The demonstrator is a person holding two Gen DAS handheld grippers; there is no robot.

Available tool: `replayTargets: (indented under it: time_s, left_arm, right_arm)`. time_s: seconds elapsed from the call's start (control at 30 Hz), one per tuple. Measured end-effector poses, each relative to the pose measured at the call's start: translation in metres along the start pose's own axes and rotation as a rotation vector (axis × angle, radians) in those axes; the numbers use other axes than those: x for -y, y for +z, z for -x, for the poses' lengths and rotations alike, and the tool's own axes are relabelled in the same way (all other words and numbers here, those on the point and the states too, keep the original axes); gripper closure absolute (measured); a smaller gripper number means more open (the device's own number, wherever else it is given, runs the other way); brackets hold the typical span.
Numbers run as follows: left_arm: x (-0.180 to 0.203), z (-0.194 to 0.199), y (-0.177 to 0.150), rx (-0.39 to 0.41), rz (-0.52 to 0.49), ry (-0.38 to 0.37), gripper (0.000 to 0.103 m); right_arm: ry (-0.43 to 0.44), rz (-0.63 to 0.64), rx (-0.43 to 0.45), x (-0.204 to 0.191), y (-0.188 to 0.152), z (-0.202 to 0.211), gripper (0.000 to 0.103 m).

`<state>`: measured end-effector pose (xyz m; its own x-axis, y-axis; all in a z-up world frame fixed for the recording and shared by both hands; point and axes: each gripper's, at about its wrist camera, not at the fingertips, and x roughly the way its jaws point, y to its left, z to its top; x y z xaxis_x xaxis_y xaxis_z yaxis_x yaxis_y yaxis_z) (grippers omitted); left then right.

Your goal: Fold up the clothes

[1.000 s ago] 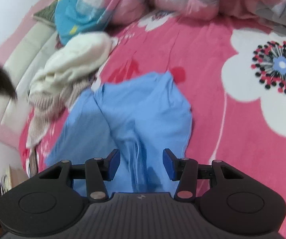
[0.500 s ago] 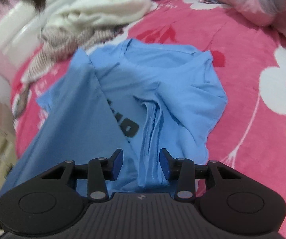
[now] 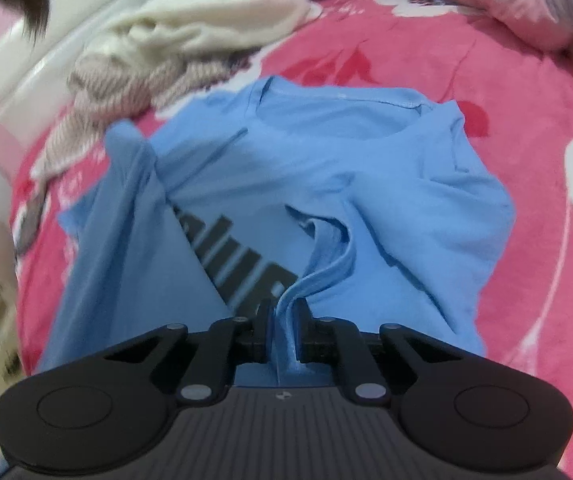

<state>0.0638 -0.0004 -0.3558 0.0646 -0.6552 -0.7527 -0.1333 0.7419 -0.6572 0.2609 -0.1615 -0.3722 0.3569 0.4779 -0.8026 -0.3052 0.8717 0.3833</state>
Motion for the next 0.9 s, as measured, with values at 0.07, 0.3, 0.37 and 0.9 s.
replayTargets:
  time_s: [0.07,0.3,0.37,0.9]
  left_arm:
    - [-0.002,0.002,0.001,-0.019,0.005,0.016,0.09]
    - [0.004,0.036,0.01,-0.094,-0.085,0.064,0.059]
    - [0.002,0.042,0.009,-0.13,-0.096,0.065,0.054]
    - [0.01,0.058,0.076,-0.011,-0.142,0.143,0.051]
  right_arm:
    - [0.02,-0.04,-0.018,-0.002,-0.001,-0.006,0.077]
    - [0.108,-0.066,0.019,-0.02,-0.01,0.029,0.049]
    - [0.096,-0.085,0.016,-0.018,-0.017,0.044,0.049]
    - [0.001,-0.524,0.012,0.066,-0.07,0.081,0.053]
